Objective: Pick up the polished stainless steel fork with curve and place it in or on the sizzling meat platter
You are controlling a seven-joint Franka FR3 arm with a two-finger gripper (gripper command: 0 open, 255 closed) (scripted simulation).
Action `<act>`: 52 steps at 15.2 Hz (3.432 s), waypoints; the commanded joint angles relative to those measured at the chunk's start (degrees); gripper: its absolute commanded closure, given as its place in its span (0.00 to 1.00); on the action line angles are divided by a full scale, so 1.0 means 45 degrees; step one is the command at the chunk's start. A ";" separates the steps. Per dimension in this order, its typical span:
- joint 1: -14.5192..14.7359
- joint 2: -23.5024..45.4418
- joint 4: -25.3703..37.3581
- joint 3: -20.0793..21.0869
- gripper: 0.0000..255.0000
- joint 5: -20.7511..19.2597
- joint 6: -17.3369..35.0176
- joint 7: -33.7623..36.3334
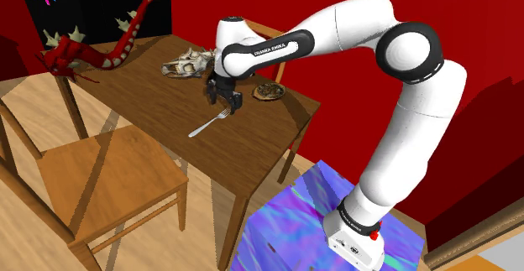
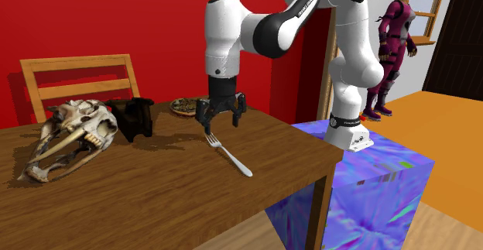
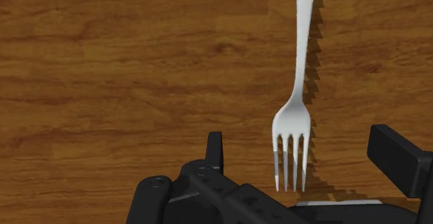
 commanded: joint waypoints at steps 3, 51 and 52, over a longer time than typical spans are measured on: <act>0.0146 0.0722 0.0393 -0.0218 0.00 -0.0409 0.0307 0.0709; -0.0200 -0.0417 0.1994 -0.0102 1.00 0.0321 -0.2279 -0.0203; -0.0383 -0.0452 0.1958 -0.0205 1.00 0.0362 -0.2247 -0.0499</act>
